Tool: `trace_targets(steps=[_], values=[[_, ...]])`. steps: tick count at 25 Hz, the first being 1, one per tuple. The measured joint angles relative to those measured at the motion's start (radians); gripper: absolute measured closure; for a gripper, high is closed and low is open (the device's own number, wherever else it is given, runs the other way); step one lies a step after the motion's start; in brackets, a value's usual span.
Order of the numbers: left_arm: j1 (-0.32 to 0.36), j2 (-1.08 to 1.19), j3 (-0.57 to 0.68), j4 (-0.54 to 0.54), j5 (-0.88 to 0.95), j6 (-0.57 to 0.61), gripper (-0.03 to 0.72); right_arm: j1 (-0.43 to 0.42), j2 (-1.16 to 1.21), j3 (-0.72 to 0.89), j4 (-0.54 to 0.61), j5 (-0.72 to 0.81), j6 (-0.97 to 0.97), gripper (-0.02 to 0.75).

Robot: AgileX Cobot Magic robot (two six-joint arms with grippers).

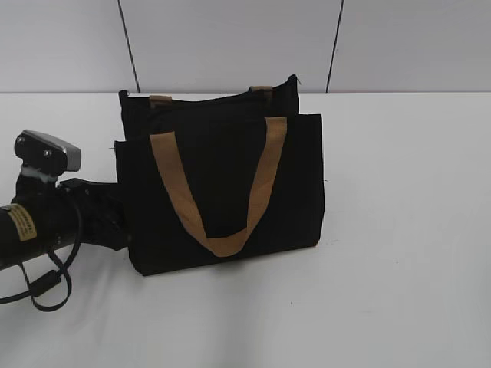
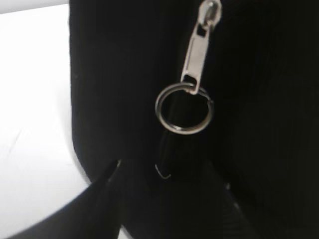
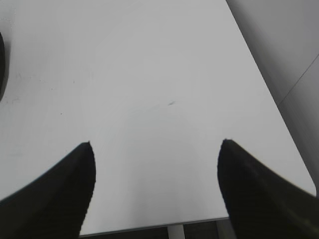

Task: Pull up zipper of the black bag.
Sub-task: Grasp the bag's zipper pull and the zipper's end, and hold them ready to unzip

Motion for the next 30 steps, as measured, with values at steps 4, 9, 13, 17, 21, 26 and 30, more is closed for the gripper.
trace_targets(steps=[4,9,13,17,21,26,30], values=[[0.000,0.046,-0.040,0.006,-0.016,0.000,0.358,0.000,0.000,0.000,0.000,0.000,0.000,0.148],[0.000,0.100,-0.065,0.017,-0.061,0.000,0.387,0.000,0.000,0.000,0.000,0.000,0.000,0.148],[0.003,0.128,-0.076,0.020,-0.111,0.000,0.449,0.000,0.000,0.000,0.000,0.000,0.000,0.148],[0.003,0.131,-0.077,0.017,-0.128,0.000,0.645,0.000,0.000,0.000,0.000,0.000,0.000,0.148],[0.003,0.109,-0.052,-0.066,-0.128,0.000,0.671,0.000,0.000,0.000,0.000,0.000,0.000,0.148],[0.003,-0.047,0.035,-0.216,-0.128,0.000,0.671,0.000,0.000,0.000,0.000,0.000,0.000,0.148],[0.003,-0.205,0.065,-0.249,-0.126,0.000,0.673,0.000,0.000,0.000,0.000,0.000,0.000,0.148]])
